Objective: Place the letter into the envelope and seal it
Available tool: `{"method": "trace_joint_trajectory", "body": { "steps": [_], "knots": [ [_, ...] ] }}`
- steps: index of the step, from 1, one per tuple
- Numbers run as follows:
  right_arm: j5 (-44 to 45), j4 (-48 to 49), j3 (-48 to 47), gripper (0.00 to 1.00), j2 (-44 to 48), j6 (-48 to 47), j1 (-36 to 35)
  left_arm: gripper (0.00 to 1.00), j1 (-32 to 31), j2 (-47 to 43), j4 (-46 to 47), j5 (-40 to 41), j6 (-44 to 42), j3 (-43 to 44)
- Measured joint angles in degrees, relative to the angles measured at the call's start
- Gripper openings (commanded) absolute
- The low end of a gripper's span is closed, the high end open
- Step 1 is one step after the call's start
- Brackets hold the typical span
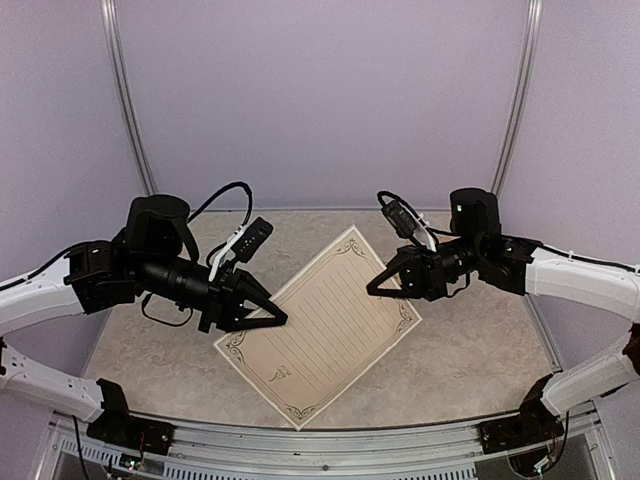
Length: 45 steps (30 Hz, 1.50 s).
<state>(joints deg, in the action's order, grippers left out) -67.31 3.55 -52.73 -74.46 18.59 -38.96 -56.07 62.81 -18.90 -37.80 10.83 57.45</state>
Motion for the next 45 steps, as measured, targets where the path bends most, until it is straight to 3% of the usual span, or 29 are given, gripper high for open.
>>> {"method": "trace_joint_trajectory", "body": {
  "steps": [1, 2, 5, 14, 16, 20, 27, 36, 45],
  "knots": [
    [0.7, 0.0, 0.0, 0.00, 0.1, 0.1, 0.0, 0.47, 0.2, -0.1, 0.3, 0.3, -0.1, -0.1],
    [1.5, -0.1, 0.0, 0.00, 0.3, 0.2, 0.0, 0.57, 0.6, -0.2, 0.9, 0.4, 0.4, -0.4],
    [4.8, 0.8, 0.4, 0.00, 1.6, 1.2, 0.0, 0.69, 2.0, -1.6, 4.5, 0.7, 2.2, -3.0],
    [16.0, 8.7, 4.6, 0.00, 8.7, 7.4, 0.0, 0.76, 3.8, -9.9, 19.8, 4.1, 10.8, -17.2],
    [17.2, 9.6, 4.9, 0.00, 9.5, 8.2, 0.0, 0.72, 4.1, -11.7, 22.5, 5.8, 12.1, -19.3],
    [18.4, 11.0, 4.9, 0.00, 10.0, 9.5, 0.0, 0.50, 4.4, -13.9, 28.1, 8.4, 14.8, -21.9],
    [21.6, 10.9, 5.3, 0.00, 11.1, 9.8, 0.0, 0.01, 4.3, -14.2, 33.7, 14.1, 17.7, -24.2],
    [31.4, 7.1, 5.4, 0.00, 13.2, 6.4, -3.1, 0.00, 3.7, -12.5, 36.8, 21.4, 20.7, -25.0],
    [40.2, 5.3, 4.8, 0.57, 12.3, 3.0, -11.3, 0.00, 2.6, -7.0, 38.6, 23.8, 22.8, -23.5]
  ]
}}
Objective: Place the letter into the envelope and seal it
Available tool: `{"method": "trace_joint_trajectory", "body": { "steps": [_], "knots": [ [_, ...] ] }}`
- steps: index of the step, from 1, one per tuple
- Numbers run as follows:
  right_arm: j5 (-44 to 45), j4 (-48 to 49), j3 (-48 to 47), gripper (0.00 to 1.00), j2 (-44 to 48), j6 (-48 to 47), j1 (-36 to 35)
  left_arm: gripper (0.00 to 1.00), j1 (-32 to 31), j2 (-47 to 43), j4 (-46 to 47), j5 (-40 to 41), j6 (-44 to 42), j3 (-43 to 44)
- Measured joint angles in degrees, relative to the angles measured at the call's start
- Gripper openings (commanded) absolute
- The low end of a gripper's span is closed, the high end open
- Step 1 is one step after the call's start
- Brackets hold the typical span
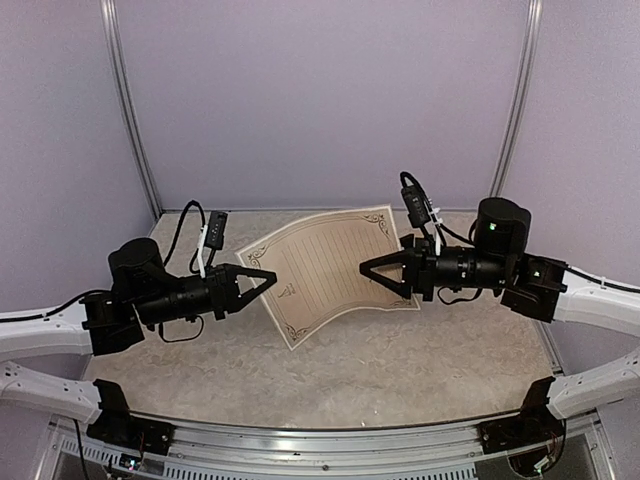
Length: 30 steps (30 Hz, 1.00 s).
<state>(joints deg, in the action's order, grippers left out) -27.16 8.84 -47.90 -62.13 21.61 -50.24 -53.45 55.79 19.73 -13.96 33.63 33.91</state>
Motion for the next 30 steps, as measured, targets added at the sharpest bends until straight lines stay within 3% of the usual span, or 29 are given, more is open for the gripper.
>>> {"method": "trace_joint_trajectory", "body": {
  "steps": [8, 12, 21, 30],
  "knots": [
    [3.2, 1.3, -0.1, 0.90, -2.9, 1.7, -3.9, 0.00, 0.1, 2.1, 0.6, 1.3, 0.5, 1.4],
    [6.5, 1.3, -0.1, 0.98, -2.0, 2.1, -4.3, 0.00, 1.3, 1.8, -0.1, 1.0, -0.4, 1.8],
    [21.2, -5.0, -2.3, 1.00, 6.4, 2.3, -2.5, 0.00, 3.7, -1.0, -5.3, -9.5, -8.4, 3.8],
    [26.8, -11.8, -2.7, 0.99, 11.8, 4.2, 11.1, 0.00, 3.7, -3.6, -11.7, -17.4, -14.1, 7.5]
  ]
}}
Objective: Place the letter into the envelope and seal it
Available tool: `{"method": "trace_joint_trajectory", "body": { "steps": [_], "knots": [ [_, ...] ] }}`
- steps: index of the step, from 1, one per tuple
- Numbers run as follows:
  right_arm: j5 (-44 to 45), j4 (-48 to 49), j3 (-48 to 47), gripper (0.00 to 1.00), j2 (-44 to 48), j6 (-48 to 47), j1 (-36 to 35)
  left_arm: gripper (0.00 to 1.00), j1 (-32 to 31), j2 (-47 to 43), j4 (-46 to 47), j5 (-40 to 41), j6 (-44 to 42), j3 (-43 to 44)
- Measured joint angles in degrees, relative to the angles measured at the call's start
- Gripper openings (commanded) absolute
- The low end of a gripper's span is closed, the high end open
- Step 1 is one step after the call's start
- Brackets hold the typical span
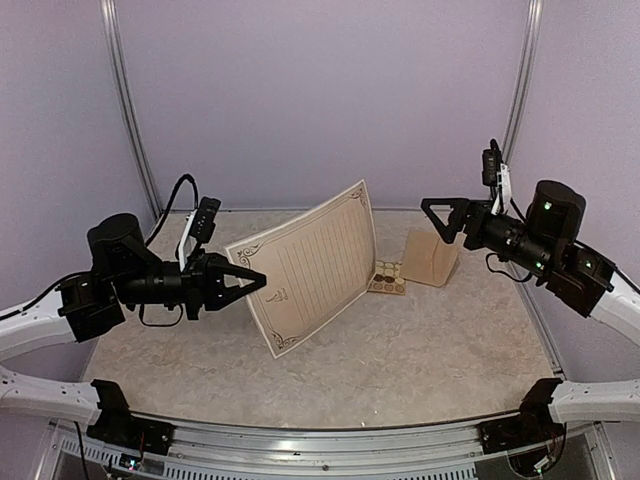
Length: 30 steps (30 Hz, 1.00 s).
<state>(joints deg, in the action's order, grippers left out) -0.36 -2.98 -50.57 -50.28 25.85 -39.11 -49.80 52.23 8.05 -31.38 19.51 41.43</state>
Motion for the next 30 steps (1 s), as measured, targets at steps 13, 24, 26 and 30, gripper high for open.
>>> {"method": "trace_joint_trajectory", "body": {
  "steps": [13, 24, 26, 30],
  "knots": [
    [-13.5, -1.4, -0.1, 0.99, -14.8, -0.5, 7.8, 0.00, -1.6, -0.6, -4.7, -7.1, -2.3, 5.2],
    [-28.9, 2.5, 1.6, 0.99, -22.5, 0.0, 8.0, 0.00, -3.0, 1.7, -6.8, -12.6, -4.7, 13.7],
    [-31.6, 3.4, 2.4, 0.99, -22.7, 0.2, 8.0, 0.00, -3.3, 2.5, -6.8, -13.6, -5.0, 14.7],
    [-37.1, 5.4, 3.2, 0.99, -22.8, 0.5, 7.9, 0.00, -3.5, 3.4, -6.4, -15.3, -5.5, 15.1]
  ]
}}
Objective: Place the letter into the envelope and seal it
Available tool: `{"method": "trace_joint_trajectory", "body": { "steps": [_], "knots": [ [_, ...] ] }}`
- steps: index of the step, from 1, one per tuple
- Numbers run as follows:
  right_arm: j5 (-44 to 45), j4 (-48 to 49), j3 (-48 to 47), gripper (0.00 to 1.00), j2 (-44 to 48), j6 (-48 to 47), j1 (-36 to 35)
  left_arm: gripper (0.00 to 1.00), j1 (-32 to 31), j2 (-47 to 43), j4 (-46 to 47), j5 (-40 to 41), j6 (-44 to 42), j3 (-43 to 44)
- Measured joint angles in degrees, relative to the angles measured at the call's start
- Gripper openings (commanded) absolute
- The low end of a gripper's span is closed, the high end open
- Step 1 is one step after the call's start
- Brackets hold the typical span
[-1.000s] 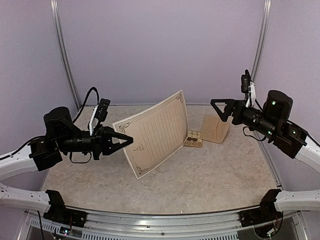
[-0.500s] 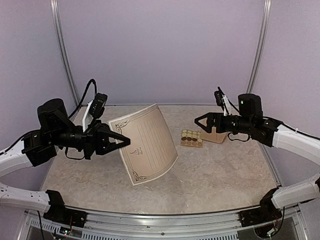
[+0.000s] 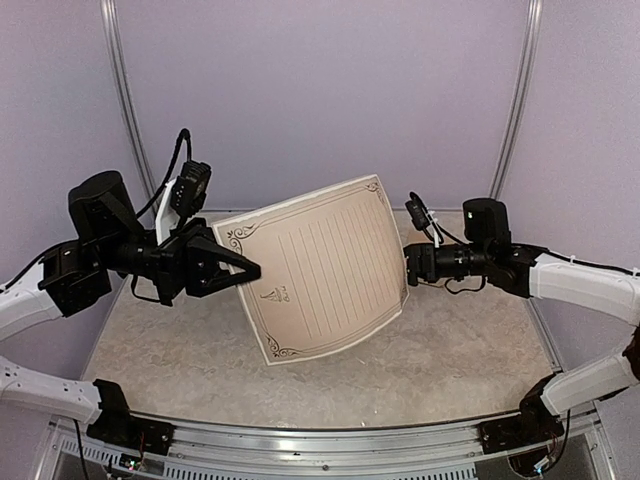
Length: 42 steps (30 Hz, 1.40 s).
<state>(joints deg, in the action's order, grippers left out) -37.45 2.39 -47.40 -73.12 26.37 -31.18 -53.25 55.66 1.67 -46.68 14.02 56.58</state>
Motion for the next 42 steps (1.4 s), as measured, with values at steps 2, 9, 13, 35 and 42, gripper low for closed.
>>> {"method": "trace_joint_trajectory", "body": {
  "steps": [2, 9, 13, 35, 42],
  "knots": [
    [-2.8, 1.1, 0.0, 0.99, -0.2, -0.1, -0.3, 0.00, 0.0, 0.3, 0.2, -0.5, -0.1, 0.0],
    [-13.6, 7.1, 0.7, 1.00, 1.0, 1.2, -1.7, 0.00, 1.5, 0.8, 0.4, 1.6, -0.6, -0.4],
    [-17.8, 9.6, 1.1, 1.00, 4.2, 2.3, -2.8, 0.00, 4.5, 0.9, 0.1, 4.4, -0.1, -2.1],
    [-25.0, 15.9, 1.1, 1.00, 8.9, 5.0, -8.5, 0.00, 8.9, 3.3, -2.5, 12.1, 5.1, -3.9],
    [-25.1, 14.4, 0.8, 1.00, 7.4, 1.6, -12.6, 0.00, 8.9, 4.3, -0.7, 9.6, 7.0, -4.0]
  ]
}}
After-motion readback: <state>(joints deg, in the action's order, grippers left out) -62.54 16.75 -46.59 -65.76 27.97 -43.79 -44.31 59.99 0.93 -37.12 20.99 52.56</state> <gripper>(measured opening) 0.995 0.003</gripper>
